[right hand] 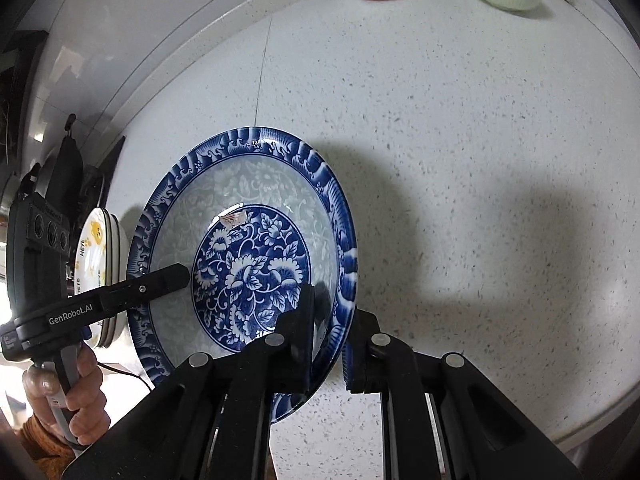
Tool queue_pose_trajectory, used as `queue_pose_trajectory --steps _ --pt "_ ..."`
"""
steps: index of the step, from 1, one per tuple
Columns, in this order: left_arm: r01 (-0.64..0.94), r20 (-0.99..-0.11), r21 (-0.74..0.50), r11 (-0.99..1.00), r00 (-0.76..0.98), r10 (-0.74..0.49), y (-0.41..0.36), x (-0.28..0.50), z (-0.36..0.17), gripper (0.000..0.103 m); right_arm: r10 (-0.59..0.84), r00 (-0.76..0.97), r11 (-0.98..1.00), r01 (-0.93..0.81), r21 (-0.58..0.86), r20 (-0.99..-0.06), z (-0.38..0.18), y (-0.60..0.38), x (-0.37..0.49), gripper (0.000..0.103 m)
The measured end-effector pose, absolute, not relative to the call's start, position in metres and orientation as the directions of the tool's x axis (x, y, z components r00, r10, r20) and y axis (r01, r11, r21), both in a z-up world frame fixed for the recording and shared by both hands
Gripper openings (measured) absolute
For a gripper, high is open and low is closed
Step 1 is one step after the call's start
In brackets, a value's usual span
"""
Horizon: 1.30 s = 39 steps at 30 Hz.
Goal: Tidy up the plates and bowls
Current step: 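Carry the blue floral bowl with both grippers beside the plate stack, then lower the blue bowl onto the counter and open both grippers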
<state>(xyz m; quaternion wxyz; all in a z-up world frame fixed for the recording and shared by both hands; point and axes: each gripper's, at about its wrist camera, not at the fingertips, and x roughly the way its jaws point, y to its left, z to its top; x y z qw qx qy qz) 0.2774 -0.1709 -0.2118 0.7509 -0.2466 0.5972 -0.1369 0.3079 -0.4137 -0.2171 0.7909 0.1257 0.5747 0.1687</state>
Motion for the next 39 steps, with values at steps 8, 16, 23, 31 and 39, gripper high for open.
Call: queue_pose_trajectory --steps 8,16,23,31,39 --pt "-0.056 -0.849 -0.483 0.874 0.272 -0.452 -0.175 0.272 -0.215 0.01 0.409 0.283 0.912 -0.135 0.387 -0.867 -0.219 -0.406 0.305 0.01" --pt "0.029 -0.847 -0.448 0.894 0.306 -0.435 -0.179 0.27 -0.214 0.014 0.428 0.284 0.904 -0.145 0.403 -0.858 -0.222 -0.406 0.303 0.01" --pt "0.078 -0.879 -0.369 0.926 0.294 -0.375 -0.191 0.277 -0.209 0.017 0.442 0.278 0.897 -0.149 0.417 -0.853 -0.222 -0.416 0.303 0.011" --pt "0.086 -0.871 -0.328 0.941 0.359 -0.336 -0.183 0.279 -0.195 0.05 0.454 0.307 0.891 -0.135 0.434 -0.836 -0.214 -0.426 0.306 0.042" --pt "0.13 -0.865 -0.305 0.944 0.378 -0.331 -0.16 0.318 -0.14 0.068 0.501 0.426 0.858 -0.13 0.497 -0.754 -0.164 -0.476 0.324 0.065"
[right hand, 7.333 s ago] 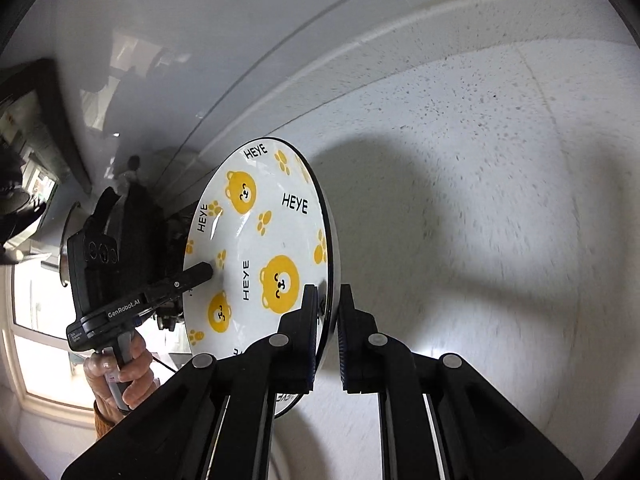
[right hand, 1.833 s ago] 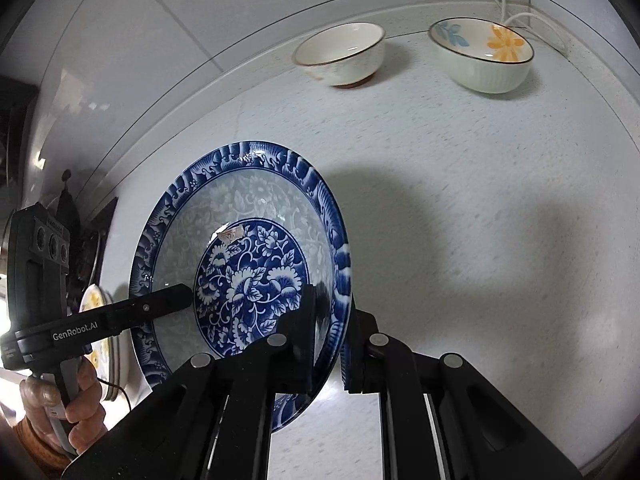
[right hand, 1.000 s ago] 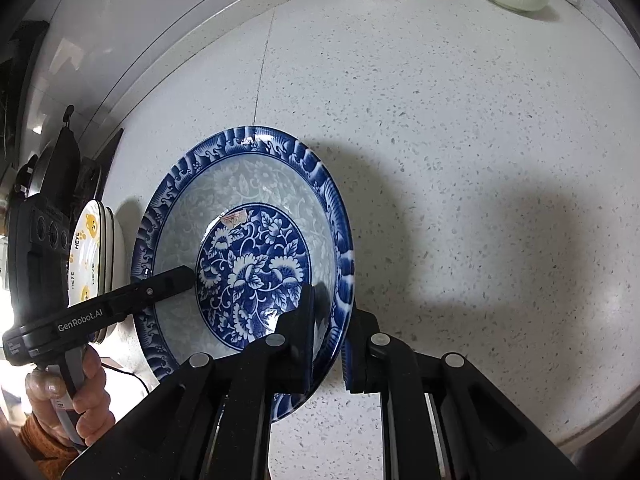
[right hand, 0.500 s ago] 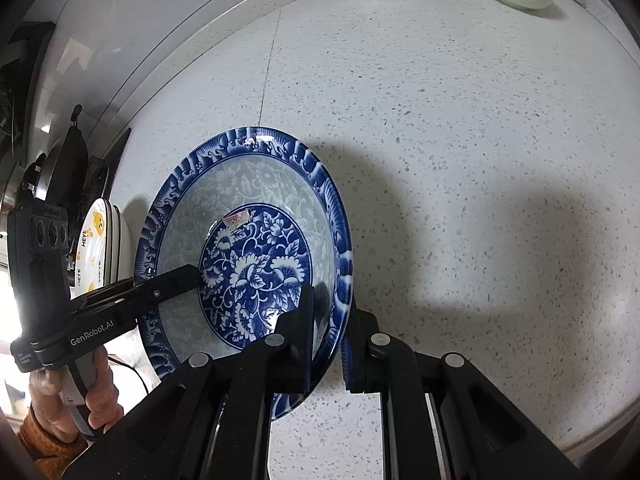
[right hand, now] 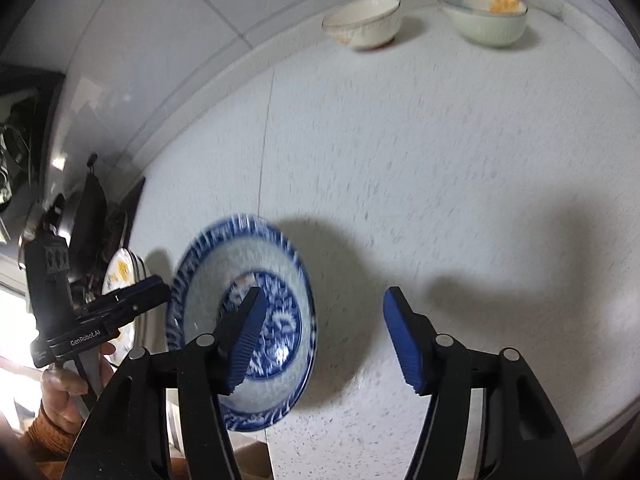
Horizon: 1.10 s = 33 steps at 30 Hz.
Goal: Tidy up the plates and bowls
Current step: 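Lower the blue bowl onto the counter and open both grippers, then move both grippers to the small white gold-rimmed bowl and close on its rim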
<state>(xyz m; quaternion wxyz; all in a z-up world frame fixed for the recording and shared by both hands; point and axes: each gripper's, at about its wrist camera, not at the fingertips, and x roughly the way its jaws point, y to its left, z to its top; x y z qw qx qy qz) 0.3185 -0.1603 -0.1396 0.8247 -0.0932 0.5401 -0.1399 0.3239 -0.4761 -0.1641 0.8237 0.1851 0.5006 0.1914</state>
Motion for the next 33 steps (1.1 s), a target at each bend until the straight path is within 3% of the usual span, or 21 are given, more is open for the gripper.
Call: queue_pose_trajectory --steps 2,7,21,23,26,30,33 --pt "0.135 -0.852 -0.329 0.935 0.385 -0.355 -0.165 0.347 -0.127 0.073 0.493 0.478 0.858 -0.127 0.498 -0.727 -0.147 -0.493 0.34 0.074" --pt "0.112 -0.838 -0.394 0.912 0.363 -0.407 -0.188 0.435 -0.119 0.078 0.5 0.54 0.838 -0.103 0.537 -0.677 -0.125 -0.524 0.404 0.076" --pt "0.075 -0.839 -0.409 0.91 0.361 -0.407 -0.26 0.63 -0.151 0.076 0.522 0.502 0.808 -0.032 0.588 -0.69 -0.155 -0.53 0.584 0.077" --pt "0.075 -0.847 -0.409 0.909 0.34 -0.409 -0.27 0.645 -0.16 0.076 0.52 0.499 0.814 -0.044 0.579 -0.693 -0.158 -0.524 0.595 0.072" --pt "0.054 -0.86 -0.402 0.914 0.319 -0.397 -0.276 0.66 -0.172 0.069 0.526 0.485 0.82 -0.07 0.568 -0.699 -0.162 -0.509 0.61 0.067" --pt "0.047 -0.866 -0.404 0.914 0.303 -0.398 -0.286 0.672 -0.185 0.051 0.489 0.477 0.853 -0.088 0.514 -0.73 -0.167 -0.493 0.619 0.062" --pt "0.052 -0.869 -0.403 0.914 0.292 -0.399 -0.295 0.68 -0.191 0.035 0.454 0.48 0.876 -0.084 0.475 -0.751 -0.17 -0.487 0.623 0.051"
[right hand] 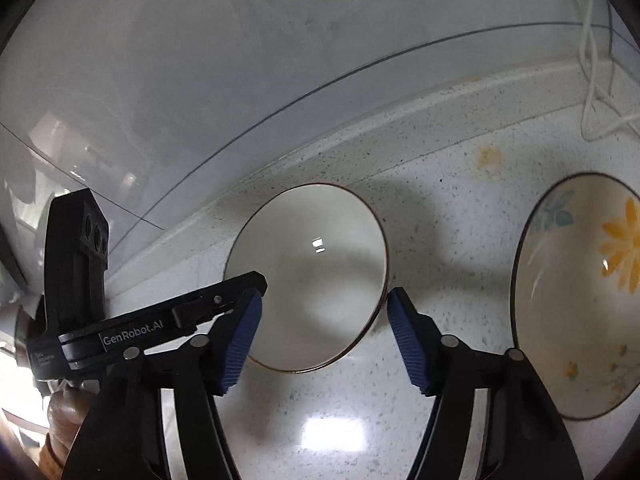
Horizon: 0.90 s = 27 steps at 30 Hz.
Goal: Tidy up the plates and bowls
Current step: 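Move both grippers to the small white gold-rimmed bowl and close on its rim, then lift the white bowl with both grippers and carry it into the blue bowl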
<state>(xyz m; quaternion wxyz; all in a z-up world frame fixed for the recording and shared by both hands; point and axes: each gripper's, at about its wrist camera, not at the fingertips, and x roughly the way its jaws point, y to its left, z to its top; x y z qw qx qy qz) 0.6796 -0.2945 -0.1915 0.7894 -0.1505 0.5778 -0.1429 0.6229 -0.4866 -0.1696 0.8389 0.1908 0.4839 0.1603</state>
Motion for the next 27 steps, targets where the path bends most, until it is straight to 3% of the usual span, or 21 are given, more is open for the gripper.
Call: queue_pose_trajectory --steps 2,5,15,27 --pt "0.06 -0.869 -0.403 0.913 0.287 -0.403 -0.298 0.681 -0.196 0.028 0.433 0.476 0.887 -0.076 0.455 -0.765 -0.173 -0.485 0.627 0.034" --pt "0.062 -0.864 -0.417 0.907 0.282 -0.417 -0.3 0.684 -0.203 0.016 0.406 0.454 0.903 -0.066 0.424 -0.794 -0.179 -0.49 0.637 0.02" --pt "0.068 -0.861 -0.427 0.902 0.275 -0.428 -0.297 0.675 -0.198 0.014 0.294 0.452 0.955 -0.092 0.284 -0.842 -0.183 -0.466 0.638 0.013" --pt "0.077 -0.832 -0.487 0.87 0.261 -0.489 -0.283 0.562 -0.137 0.014 0.332 0.47 0.941 -0.101 0.324 -0.818 -0.137 -0.457 0.54 0.011"
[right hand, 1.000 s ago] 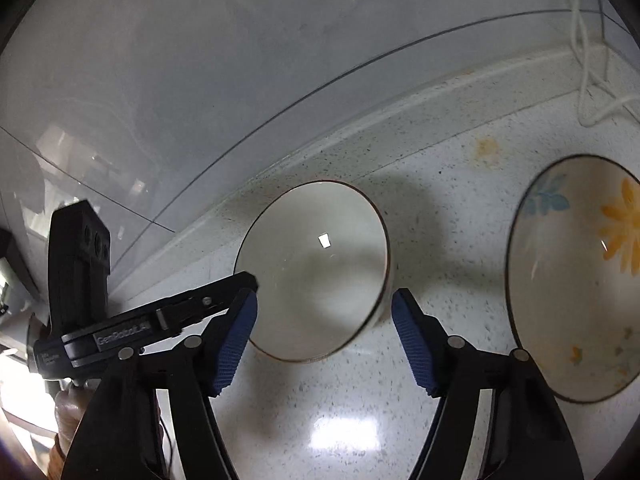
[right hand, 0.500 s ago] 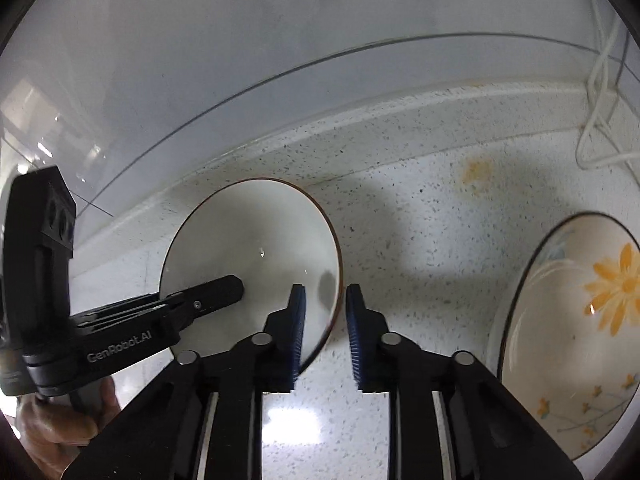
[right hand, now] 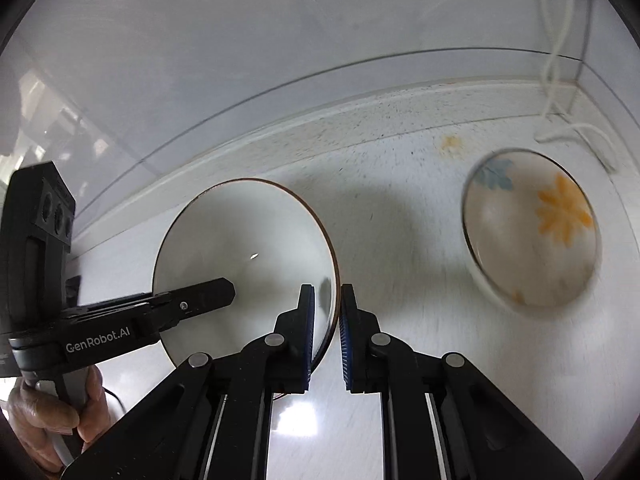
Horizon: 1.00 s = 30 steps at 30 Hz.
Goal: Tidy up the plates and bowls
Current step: 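Lift the white bowl with both grippers and carry it into the blue bowl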
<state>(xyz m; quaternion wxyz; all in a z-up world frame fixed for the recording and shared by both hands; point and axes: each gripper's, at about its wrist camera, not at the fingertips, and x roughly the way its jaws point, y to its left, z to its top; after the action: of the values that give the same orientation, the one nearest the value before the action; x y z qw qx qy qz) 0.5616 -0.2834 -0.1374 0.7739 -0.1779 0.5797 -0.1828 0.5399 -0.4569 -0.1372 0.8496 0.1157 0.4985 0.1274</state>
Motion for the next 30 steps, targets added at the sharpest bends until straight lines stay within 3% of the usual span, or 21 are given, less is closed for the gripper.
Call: queue_pose_trajectory --steps 10,17,24,30 --pt "0.109 -0.789 -0.541 0.834 0.278 -0.548 -0.236 0.397 -0.094 0.014 0.343 0.533 0.939 -0.178 0.294 -0.773 -0.072 -0.43 0.379 0.011" --pt "0.068 -0.831 -0.499 0.864 0.246 -0.499 -0.195 0.318 -0.127 0.014 0.387 0.431 0.921 -0.228 0.316 -0.815 -0.114 -0.393 0.303 0.011" --pt "-0.016 -0.86 -0.485 0.875 0.194 -0.473 -0.183 0.293 -0.186 0.014 0.38 0.301 0.922 -0.202 0.331 -0.874 -0.176 -0.375 0.29 0.011" --pt "-0.008 -0.866 -0.466 0.885 0.206 -0.455 -0.192 0.297 -0.196 0.014 0.362 0.279 0.929 -0.191 0.318 -0.889 -0.184 -0.376 0.294 0.011"
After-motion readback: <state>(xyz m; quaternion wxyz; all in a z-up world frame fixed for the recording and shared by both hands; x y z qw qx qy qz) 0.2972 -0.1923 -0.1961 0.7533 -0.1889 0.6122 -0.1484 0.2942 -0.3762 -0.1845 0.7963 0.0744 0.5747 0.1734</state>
